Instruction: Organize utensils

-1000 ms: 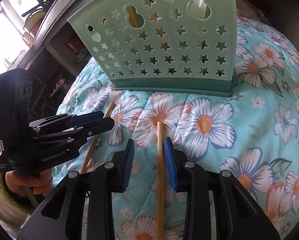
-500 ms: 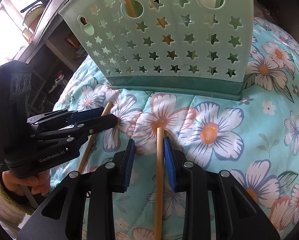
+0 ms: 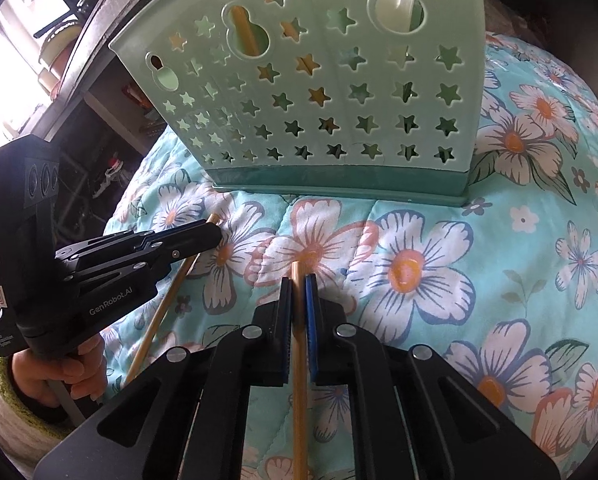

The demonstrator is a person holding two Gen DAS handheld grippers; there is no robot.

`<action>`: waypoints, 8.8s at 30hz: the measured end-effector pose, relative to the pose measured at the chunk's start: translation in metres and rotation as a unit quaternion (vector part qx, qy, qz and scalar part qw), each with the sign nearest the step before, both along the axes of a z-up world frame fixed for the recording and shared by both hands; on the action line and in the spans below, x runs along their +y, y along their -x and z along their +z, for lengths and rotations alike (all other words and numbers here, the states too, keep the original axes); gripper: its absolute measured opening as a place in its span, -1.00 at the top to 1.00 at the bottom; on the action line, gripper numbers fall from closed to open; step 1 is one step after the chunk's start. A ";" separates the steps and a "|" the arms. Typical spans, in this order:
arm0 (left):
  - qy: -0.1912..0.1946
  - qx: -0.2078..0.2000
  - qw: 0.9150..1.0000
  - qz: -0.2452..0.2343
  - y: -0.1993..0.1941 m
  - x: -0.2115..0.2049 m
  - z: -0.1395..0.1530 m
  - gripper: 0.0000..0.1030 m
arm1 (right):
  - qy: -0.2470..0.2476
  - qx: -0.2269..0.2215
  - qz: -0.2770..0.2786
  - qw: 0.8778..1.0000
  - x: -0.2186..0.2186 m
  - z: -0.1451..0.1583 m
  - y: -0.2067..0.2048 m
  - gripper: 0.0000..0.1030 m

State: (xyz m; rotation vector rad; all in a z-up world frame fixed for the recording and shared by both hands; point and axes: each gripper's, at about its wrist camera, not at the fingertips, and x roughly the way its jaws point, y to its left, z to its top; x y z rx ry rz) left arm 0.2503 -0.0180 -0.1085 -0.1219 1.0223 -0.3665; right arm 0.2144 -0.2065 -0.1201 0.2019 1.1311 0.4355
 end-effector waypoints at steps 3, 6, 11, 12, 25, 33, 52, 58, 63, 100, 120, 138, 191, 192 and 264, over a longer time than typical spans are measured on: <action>0.009 -0.008 1.000 0.004 0.004 0.007 0.008 0.89 | -0.006 -0.009 -0.006 1.000 -0.005 0.010 0.004 0.87; 0.019 -0.019 1.000 0.008 0.011 0.012 0.020 0.89 | -0.013 -0.021 -0.013 1.000 -0.013 0.022 0.009 0.87; 0.044 -0.051 0.998 0.006 0.024 0.022 0.052 0.89 | -0.025 -0.050 -0.022 0.998 -0.023 0.049 0.017 0.87; 0.049 -0.058 0.997 0.005 0.027 0.022 0.058 0.89 | -0.028 -0.057 -0.023 0.998 -0.026 0.056 0.019 0.87; 0.091 -0.133 0.987 -0.012 0.073 0.024 0.131 0.89 | -0.040 -0.120 -0.041 0.991 -0.041 0.111 0.044 0.88; 0.099 -0.191 0.976 -0.020 0.096 0.026 0.176 0.89 | -0.043 -0.175 -0.061 0.982 -0.054 0.151 0.061 0.88; 0.141 -0.395 0.908 -0.010 0.073 0.011 0.316 0.89 | -0.065 -0.330 -0.069 0.939 -0.072 0.285 0.041 0.88; 0.156 -0.448 0.880 0.012 0.045 0.005 0.332 0.89 | -0.083 -0.337 -0.067 0.936 -0.075 0.290 0.030 0.88; 0.167 -0.461 0.871 0.025 0.012 -0.002 0.325 0.89 | -0.091 -0.317 -0.069 0.942 -0.081 0.272 0.018 0.88; 0.135 -0.293 0.946 0.039 0.037 0.051 0.201 -0.38 | -0.090 -0.369 -0.080 0.922 -0.056 0.305 -0.066 0.88; 0.036 -0.172 0.984 0.009 0.110 0.048 0.100 -0.66 | 0.006 -0.376 -0.058 0.925 -0.005 0.220 -0.105 0.88; -0.001 -0.217 0.976 0.035 0.142 0.035 0.130 -0.78 | -0.055 -0.361 -0.088 0.927 -0.051 0.229 0.024 0.06; -0.140 -0.208 0.937 0.245 0.230 0.072 0.187 -0.84 | 0.139 -0.248 -0.219 0.933 -0.054 0.187 0.233 -0.87; -0.141 -0.207 0.937 0.243 0.230 0.072 0.186 -0.84 | 0.139 -0.248 -0.219 0.933 -0.054 0.187 0.232 -0.87; -0.152 -0.193 0.943 0.224 0.227 0.065 0.181 -0.84 | 0.137 -0.244 -0.206 0.938 -0.049 0.187 0.230 -0.87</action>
